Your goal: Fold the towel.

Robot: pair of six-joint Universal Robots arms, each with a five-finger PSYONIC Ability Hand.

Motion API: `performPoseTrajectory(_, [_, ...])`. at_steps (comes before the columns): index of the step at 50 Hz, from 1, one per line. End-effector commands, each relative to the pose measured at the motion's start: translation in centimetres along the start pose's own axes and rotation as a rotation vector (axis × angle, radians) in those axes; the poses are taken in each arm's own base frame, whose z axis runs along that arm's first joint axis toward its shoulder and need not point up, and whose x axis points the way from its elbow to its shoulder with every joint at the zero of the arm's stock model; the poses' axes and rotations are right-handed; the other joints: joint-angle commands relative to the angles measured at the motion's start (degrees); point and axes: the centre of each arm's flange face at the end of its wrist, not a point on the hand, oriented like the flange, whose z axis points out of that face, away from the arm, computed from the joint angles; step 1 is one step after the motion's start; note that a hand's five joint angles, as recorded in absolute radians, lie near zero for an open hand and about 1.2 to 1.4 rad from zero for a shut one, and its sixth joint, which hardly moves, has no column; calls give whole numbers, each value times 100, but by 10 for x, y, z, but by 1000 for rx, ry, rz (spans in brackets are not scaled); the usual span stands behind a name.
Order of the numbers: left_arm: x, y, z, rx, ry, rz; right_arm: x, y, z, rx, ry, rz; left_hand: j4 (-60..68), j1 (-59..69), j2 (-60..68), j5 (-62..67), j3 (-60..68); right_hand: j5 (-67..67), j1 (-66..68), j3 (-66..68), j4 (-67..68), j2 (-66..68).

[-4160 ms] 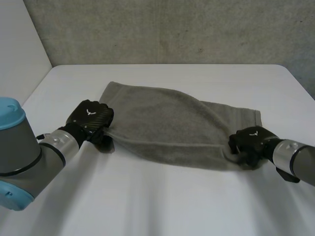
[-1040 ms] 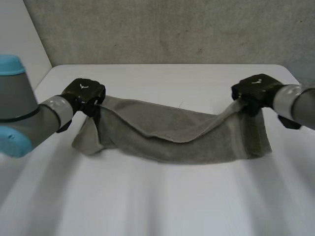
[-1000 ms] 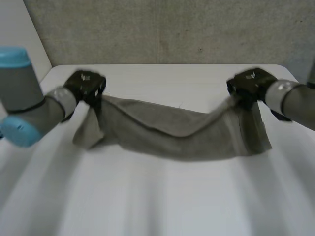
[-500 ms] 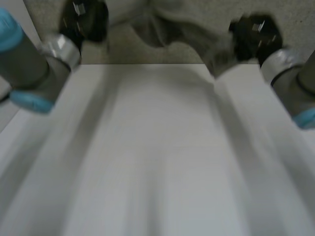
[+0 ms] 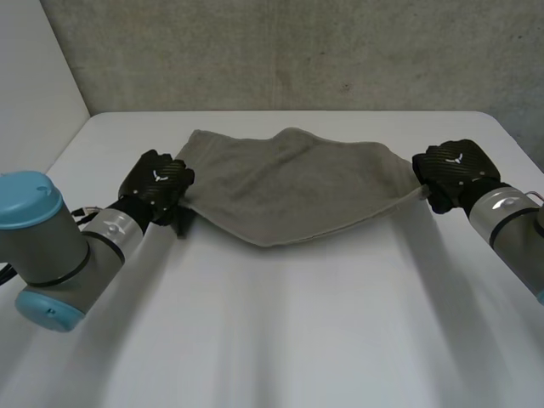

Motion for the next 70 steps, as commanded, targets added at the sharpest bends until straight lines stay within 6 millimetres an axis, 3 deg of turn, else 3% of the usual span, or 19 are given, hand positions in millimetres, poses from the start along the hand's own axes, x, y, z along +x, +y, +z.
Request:
performPoseTrajectory(1, [4, 10, 3, -17, -1, -9, 2, 10, -7, -36, 8, 13, -553, -95, -487, -311, -485, 322, 400, 388, 377, 474])
performPoseTrajectory(2, [4, 10, 3, -17, -1, -9, 2, 10, -7, -37, 8, 13, -561, -103, -495, -319, -493, 322, 400, 388, 377, 474])
performPoseTrajectory(6, [9, 23, 10, -21, -5, -10, 6, 12, -7, -44, 17, 18, -2792, -2335, -2726, -2550, -2724, 322, 400, 388, 377, 474])
performPoseTrajectory(15, [-1, 45, 33, -18, -162, 18, 7, 13, -7, -48, 22, 23, -3302, -2845, -3236, -3060, -3234, 322, 400, 388, 377, 474])
performPoseTrajectory(24, [-10, 44, 47, 5, -200, 26, 9, 14, -7, -52, 27, 51, -3303, -2845, -3237, -3061, -3234, 322, 400, 388, 377, 474])
performPoseTrajectory(37, [-6, 49, 48, -23, -168, 17, 24, 6, -10, -41, 62, 115, -2344, -1887, -2278, -2102, -2276, 322, 400, 388, 377, 474])
performPoseTrajectory(40, [-9, 49, 47, -44, -162, 11, 28, 5, -10, -47, 68, 152, -1369, -911, -1302, -1126, -1300, 322, 400, 388, 377, 474])
performPoseTrajectory(41, [-15, 49, 45, -59, -167, 8, 31, 3, -10, -45, 74, 176, -236, 221, -170, 6, -168, 322, 400, 388, 377, 474])
performPoseTrajectory(43, [-40, 38, 39, -69, -204, 5, 35, -7, -13, -23, 77, 221, 244, 702, 310, 486, 312, 322, 400, 388, 377, 474])
performPoseTrajectory(44, [-40, 38, 38, -69, -204, 5, 35, -7, -13, -23, 77, 221, 244, 702, 310, 486, 313, 322, 400, 388, 377, 474])
performPoseTrajectory(46, [-63, 16, 29, -55, -240, 12, 38, -19, -18, 2, 81, 248, 244, 702, 310, 486, 313, 322, 400, 388, 377, 474])
performPoseTrajectory(49, [-69, 3, 24, -38, -245, 13, 41, -25, -20, 11, 83, 253, 244, 702, 310, 486, 313, 322, 400, 388, 377, 474])
performPoseTrajectory(51, [-76, -26, 12, 12, -233, 25, 46, -42, -29, 41, 89, 244, 244, 702, 310, 486, 313, 322, 400, 388, 377, 474])
performPoseTrajectory(52, [-76, -26, 12, 12, -233, 25, 46, -42, -29, 41, 89, 244, 244, 702, 310, 486, 313, 322, 400, 388, 377, 474])
performPoseTrajectory(54, [-86, -62, -5, 83, -220, 47, 49, -61, -40, 79, 76, 231, 244, 702, 310, 486, 313, 322, 400, 388, 377, 474])
performPoseTrajectory(55, [-86, -62, -5, 84, -220, 47, 49, -61, -40, 79, 76, 231, 244, 702, 310, 486, 313, 322, 400, 388, 377, 474])
performPoseTrajectory(59, [-90, -101, -29, 167, -188, 77, 52, -83, -55, 106, 33, 216, 244, 702, 310, 486, 313, 322, 400, 388, 377, 474])
performPoseTrajectory(65, [-87, -114, -44, 189, -149, 85, 58, -92, -62, 100, 0, 203, 244, 702, 310, 486, 313, 322, 400, 388, 377, 474])
performPoseTrajectory(70, [-80, -96, -46, 133, -125, 67, 61, -74, -56, 7, -20, 111, 244, 702, 310, 486, 313, 322, 400, 388, 377, 474])
